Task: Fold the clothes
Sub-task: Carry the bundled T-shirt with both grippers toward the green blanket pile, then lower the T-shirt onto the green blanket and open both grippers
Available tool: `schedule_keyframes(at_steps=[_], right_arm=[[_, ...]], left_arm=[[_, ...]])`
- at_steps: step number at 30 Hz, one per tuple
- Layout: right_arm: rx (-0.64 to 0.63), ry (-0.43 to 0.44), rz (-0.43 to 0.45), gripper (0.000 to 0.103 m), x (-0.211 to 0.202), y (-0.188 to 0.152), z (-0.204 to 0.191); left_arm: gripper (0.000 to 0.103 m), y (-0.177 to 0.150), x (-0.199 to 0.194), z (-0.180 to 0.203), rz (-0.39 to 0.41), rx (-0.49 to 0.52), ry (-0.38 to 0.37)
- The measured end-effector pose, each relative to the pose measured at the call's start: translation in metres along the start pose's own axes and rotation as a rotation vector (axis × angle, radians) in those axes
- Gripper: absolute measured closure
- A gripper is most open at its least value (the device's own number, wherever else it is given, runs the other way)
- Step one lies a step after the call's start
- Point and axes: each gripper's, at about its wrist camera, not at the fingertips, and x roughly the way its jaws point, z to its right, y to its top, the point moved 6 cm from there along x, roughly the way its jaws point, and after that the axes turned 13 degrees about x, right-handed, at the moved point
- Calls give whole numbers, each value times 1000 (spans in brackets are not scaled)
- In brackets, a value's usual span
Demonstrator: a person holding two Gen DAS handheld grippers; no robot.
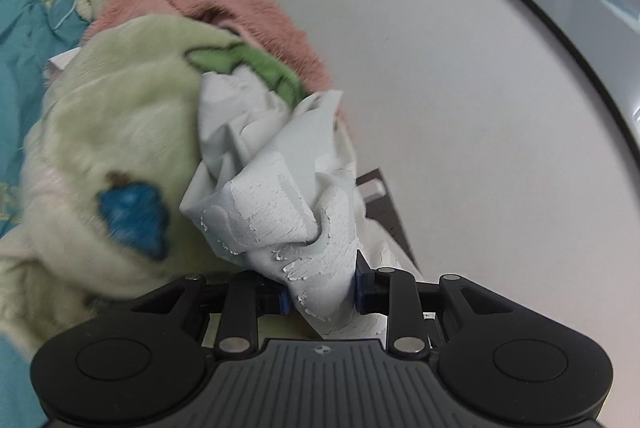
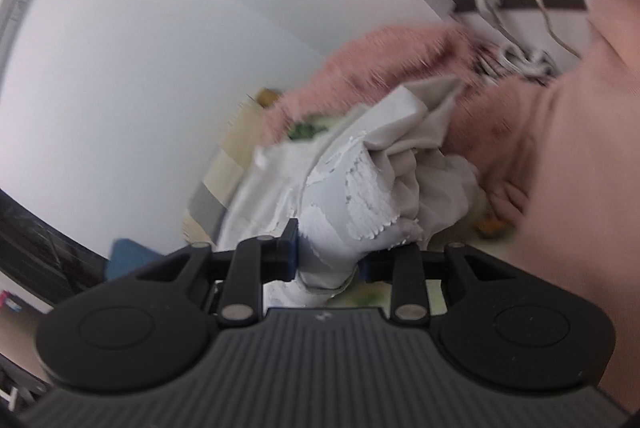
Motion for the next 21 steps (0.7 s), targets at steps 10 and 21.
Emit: schedule_keyframes(at_steps=[10, 21], right_arm=[[-78, -127, 9, 61, -18, -32, 8], [-344, -181, 179, 21, -108, -53, -47]], left_arm=[[44, -29, -27, 18, -64, 224, 162], [1, -26, -99, 97, -4, 589, 344]])
